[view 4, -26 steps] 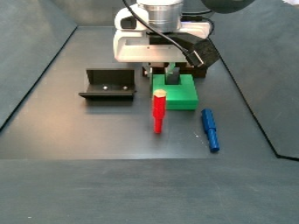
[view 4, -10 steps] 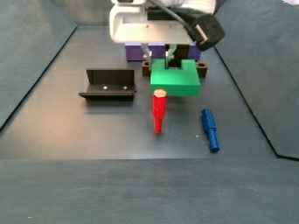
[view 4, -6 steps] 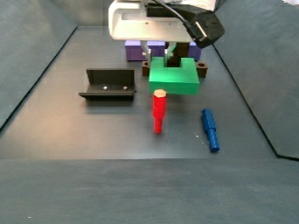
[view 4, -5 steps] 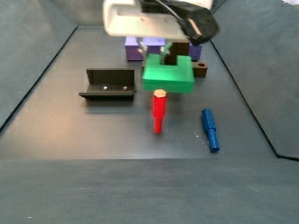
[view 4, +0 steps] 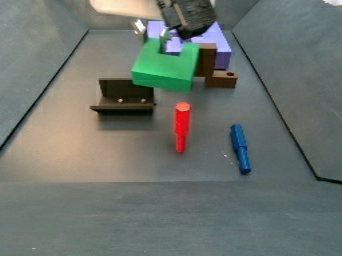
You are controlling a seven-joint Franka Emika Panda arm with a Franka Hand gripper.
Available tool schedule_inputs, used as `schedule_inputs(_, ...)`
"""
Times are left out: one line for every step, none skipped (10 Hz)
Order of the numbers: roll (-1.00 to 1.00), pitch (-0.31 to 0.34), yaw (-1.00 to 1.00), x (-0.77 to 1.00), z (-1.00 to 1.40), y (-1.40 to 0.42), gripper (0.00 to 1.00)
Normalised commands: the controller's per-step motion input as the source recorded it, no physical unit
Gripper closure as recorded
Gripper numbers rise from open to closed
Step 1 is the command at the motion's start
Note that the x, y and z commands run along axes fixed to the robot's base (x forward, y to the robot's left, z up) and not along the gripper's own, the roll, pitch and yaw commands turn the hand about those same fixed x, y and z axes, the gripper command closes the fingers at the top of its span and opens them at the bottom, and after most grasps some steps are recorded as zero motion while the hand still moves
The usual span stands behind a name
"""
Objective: Pick up the green object. Move up. Place the green object on the fixture. Regrasp the green object. Move to above the board. Insert the green object.
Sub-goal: Place the green object on the fixture.
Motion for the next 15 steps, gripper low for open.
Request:
schedule_inputs(-1.0, -0.049, -0.07, 0.57, 0.17, 0.11, 1.0)
schedule_inputs(-1.0, -0.037, 0.0, 0.58, 0.12, 0.15, 1.0)
schedule_inputs(-1.0, 0.0, 0.0, 0.58, 0.08, 0.14, 1.0)
schedule_inputs(-1.0, 0.0, 0.0, 0.61, 0.08, 0.09, 1.0)
schedule_inputs(-1.0, 0.0, 0.0, 0.61, 0.08, 0.08, 1.0)
schedule_inputs(-1.0, 0.026, 0.0, 0.61, 0.09, 0.06, 1.0)
schedule_inputs(-1.0, 0.14, 0.0, 0.62, 0.14, 0.03, 1.0)
schedule_inputs(-1.0, 0.32, 0.0, 0.67, 0.24, 0.0, 1.0)
schedule_inputs(-1.0, 0.406, 0.0, 0.68, 0.27, 0.0, 1.0)
schedule_inputs(-0.95, 0.494, 0.0, 0.66, 0.22, 0.0, 1.0)
schedule_inputs(-0.92, 0.56, 0.0, 0.65, 0.17, 0.0, 1.0)
schedule_inputs(-0.87, 0.537, 0.0, 0.67, 0.09, 0.03, 1.0)
schedule_inputs(-0.66, 0.36, 0.0, 0.67, -0.17, 0.27, 1.0)
schedule_inputs(0.0, 0.0, 0.0, 0.19, -0.12, 0.1, 1.0)
schedule_inputs(-0.03, -0.029, 0.0, 0.53, -0.3, 0.08, 1.0)
